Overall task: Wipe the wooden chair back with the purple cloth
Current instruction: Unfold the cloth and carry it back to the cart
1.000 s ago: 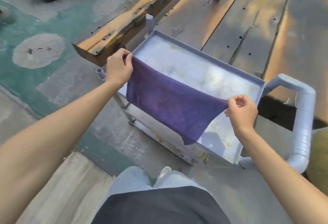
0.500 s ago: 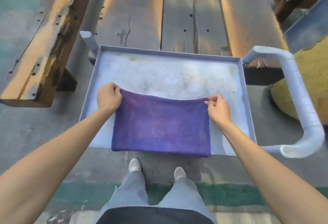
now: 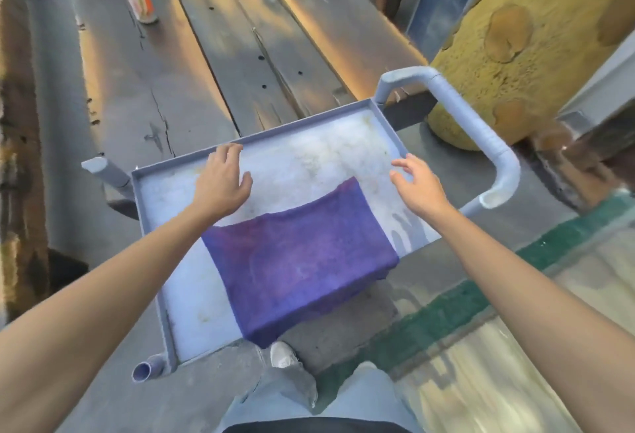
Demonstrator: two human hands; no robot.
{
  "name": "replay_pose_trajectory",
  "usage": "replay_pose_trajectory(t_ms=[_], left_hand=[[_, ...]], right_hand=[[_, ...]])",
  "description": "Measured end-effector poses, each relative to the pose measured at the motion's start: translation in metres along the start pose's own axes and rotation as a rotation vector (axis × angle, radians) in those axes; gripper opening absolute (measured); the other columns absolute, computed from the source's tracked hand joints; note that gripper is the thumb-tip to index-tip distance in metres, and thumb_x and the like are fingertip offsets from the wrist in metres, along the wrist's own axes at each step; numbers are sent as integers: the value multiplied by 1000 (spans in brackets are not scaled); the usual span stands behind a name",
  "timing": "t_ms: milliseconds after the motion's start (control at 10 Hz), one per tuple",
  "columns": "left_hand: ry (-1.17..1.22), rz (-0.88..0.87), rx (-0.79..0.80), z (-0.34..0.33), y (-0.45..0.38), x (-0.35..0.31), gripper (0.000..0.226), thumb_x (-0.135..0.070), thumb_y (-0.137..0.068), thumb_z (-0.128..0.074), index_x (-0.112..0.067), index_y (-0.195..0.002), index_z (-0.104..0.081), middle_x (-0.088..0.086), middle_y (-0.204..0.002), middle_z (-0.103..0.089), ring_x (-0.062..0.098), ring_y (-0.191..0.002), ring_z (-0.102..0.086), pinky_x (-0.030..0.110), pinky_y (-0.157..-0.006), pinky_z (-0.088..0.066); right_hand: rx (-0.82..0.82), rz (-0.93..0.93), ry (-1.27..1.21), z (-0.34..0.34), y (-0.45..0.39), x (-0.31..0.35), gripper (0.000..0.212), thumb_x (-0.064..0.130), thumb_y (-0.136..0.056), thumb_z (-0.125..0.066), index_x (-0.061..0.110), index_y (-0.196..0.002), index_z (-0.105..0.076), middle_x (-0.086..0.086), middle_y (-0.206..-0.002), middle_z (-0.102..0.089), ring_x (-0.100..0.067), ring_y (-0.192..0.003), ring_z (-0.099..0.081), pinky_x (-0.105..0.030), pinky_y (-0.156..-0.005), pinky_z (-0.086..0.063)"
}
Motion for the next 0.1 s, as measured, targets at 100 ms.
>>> replay_pose_trajectory(t_ms=[100], left_hand=[[21, -180, -30, 15, -14, -62, 67, -25, -98, -57, -1, -155, -31, 20, -162, -30, 42, -145, -32, 52, -115, -34]], right_hand=[[-136, 33, 25, 54, 18, 6, 46, 36, -102, -55, 20, -145, -55, -2, -168, -27, -17, -153, -28, -27, -110, -25]])
Point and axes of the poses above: each hand's wrist, its own y-axis away from the middle knuckle, its own z-axis out of the back of the hand, x = y × z, the point moved 10 cm from there along -y, towards the middle knuckle
